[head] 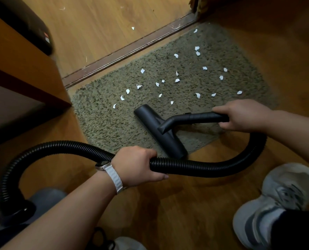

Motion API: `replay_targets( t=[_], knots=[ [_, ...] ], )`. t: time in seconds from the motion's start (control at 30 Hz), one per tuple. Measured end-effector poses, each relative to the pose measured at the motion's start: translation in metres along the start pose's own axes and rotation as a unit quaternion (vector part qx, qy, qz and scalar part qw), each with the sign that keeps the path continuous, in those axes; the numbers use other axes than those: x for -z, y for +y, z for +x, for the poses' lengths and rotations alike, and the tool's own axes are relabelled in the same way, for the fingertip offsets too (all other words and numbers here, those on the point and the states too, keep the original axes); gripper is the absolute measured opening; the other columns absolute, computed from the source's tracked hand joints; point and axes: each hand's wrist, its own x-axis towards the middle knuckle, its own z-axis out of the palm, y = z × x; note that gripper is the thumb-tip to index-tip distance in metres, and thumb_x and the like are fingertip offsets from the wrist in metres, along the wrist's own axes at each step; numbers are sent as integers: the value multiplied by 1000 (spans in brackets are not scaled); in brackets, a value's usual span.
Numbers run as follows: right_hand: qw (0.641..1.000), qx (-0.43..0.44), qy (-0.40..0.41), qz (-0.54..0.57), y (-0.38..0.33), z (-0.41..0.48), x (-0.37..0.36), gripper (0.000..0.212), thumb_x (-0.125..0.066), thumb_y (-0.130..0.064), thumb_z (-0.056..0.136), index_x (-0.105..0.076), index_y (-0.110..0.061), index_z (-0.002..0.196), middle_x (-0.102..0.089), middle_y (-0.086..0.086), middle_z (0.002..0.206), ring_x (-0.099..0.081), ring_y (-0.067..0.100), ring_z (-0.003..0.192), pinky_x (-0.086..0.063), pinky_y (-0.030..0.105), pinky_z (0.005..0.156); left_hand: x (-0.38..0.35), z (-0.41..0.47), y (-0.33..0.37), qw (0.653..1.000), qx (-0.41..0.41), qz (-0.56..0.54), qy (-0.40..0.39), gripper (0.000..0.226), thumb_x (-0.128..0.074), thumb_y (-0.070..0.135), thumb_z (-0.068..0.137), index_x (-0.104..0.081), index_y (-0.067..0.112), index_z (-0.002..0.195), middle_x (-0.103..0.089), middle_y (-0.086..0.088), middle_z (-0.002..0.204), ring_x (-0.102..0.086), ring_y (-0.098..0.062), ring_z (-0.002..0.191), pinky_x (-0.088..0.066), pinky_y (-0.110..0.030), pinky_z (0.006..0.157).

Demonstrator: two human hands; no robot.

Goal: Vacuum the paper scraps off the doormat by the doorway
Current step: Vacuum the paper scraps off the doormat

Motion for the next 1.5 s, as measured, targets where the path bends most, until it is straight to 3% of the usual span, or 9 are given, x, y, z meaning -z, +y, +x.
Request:
replay_targets(
  t=[0.33,0.47,0.7,0.9,0.97,1.1,1.3,1.5],
  knots=[
    [1000,-27,-8,-3,24,-7,17,31,-64,-41,83,-61,-37,114,-67,-6,87,-63,18,79,-54,36,66,-1,1,0,1000,4,-24,20,61,-51,87,69,-53,27,77,-53,9,61,-56,-10,60,-46,-28,58],
    [999,-31,-13,2,22,-8,14,36,-64,-42,85,-59,-37,120,-67,-4,89,-63,20,82,-53,37,68,0,1,1,1000,7,-28,13,62,-52,86,68,-54,26,79,-53,10,61,-57,-12,62,-51,-29,62],
    [999,33,22,-28,-10,6,0,29,-57,-45,88,-55,-36,115,-59,-5,88,-62,21,83,-42,30,59,-3,-2,-4,1000,-5,-13,-10,61,-52,86,69,-56,26,81,-56,10,65,-59,-11,67,-53,-31,67],
    [995,-74,61,39,1,10,8,19,-59,-42,88,-57,-31,103,-58,-3,77,-55,23,71,-46,32,57,-2,-1,-4,1000,10,-14,0,60,-52,87,68,-48,27,74,-50,10,60,-56,-12,63,-47,-29,60],
    [992,-100,58,50,4,11,13,17,-60,-40,89,-58,-31,102,-57,-3,73,-53,18,65,-40,31,53,-2,-1,-5,1000,15,-21,4,61,-52,87,68,-50,26,73,-53,9,61,-56,-11,61,-47,-29,58],
    [992,-106,51,39,5,13,22,11,-60,-38,89,-57,-32,98,-56,-6,69,-50,10,61,-41,30,53,0,-2,-8,999,15,-31,12,64,-47,89,65,-51,26,73,-56,8,62,-56,-8,59,-50,-29,57],
    [991,-107,58,47,-17,38,22,14,-57,-39,90,-57,-32,102,-57,-5,72,-55,21,68,-39,29,51,1,-7,-17,999,43,-6,29,61,-51,86,69,-57,27,82,-58,10,64,-59,-9,63,-54,-30,61],
    [988,-115,88,56,-30,78,29,19,-59,-43,88,-59,-29,101,-57,-1,78,-53,26,74,-37,30,55,-1,-13,-32,994,80,0,68,59,-50,85,72,-54,26,79,-55,10,63,-59,-10,63,-53,-30,61]
  ],
)
